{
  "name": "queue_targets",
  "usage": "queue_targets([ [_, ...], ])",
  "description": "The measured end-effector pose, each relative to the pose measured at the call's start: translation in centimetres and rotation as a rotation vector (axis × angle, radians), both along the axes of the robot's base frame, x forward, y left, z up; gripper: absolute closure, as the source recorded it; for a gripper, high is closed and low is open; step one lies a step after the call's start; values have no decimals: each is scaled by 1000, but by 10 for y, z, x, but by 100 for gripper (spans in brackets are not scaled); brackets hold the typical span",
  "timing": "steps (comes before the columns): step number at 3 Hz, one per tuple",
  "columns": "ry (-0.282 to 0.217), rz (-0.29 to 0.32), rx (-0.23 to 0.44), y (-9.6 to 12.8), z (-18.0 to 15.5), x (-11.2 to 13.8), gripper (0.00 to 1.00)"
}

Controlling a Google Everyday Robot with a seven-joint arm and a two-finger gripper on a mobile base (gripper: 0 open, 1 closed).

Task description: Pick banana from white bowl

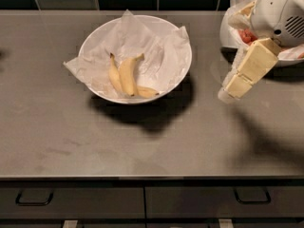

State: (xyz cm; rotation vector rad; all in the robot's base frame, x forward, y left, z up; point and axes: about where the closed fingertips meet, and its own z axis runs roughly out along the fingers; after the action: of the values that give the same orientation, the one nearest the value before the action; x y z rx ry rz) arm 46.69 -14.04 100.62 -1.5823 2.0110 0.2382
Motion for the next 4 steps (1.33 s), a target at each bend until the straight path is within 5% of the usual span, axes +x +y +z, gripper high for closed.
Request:
queue_targets([
  [2,108,48,114,60,-30,21,0],
  [4,110,66,146,70,-30,20,0],
])
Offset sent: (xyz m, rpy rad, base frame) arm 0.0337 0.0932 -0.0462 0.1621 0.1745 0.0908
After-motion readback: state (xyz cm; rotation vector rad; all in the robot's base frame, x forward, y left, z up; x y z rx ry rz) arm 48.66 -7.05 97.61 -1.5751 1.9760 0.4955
